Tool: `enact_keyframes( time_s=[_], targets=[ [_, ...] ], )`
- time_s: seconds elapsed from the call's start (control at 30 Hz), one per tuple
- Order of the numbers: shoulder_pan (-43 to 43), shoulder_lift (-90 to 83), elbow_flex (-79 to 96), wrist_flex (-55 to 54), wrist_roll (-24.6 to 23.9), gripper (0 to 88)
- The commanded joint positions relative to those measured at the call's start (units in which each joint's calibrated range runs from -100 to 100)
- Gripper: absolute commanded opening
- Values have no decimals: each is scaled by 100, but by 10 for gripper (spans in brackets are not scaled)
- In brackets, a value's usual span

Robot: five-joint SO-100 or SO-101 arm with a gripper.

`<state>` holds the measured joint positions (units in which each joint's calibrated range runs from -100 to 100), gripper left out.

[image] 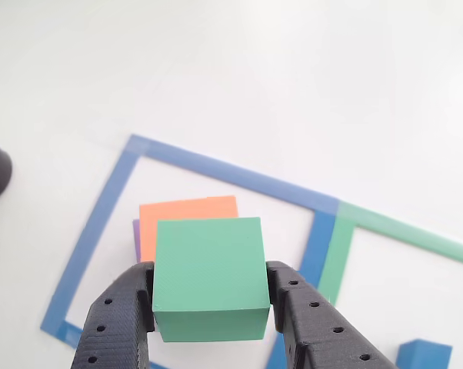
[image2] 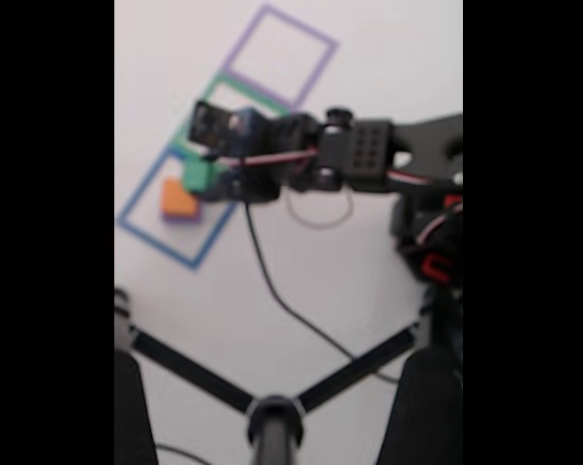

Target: Tower of hanoi

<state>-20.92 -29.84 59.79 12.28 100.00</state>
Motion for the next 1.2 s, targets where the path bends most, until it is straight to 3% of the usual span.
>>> enact_keyframes(
  time_s=[0.0,0.4,1.17],
  targets=[
    [-169,452,214,-1637,0,15],
    [-245,1654,132,-3150,0,17],
    [-100,2015,495,-3798,0,18]
  ],
)
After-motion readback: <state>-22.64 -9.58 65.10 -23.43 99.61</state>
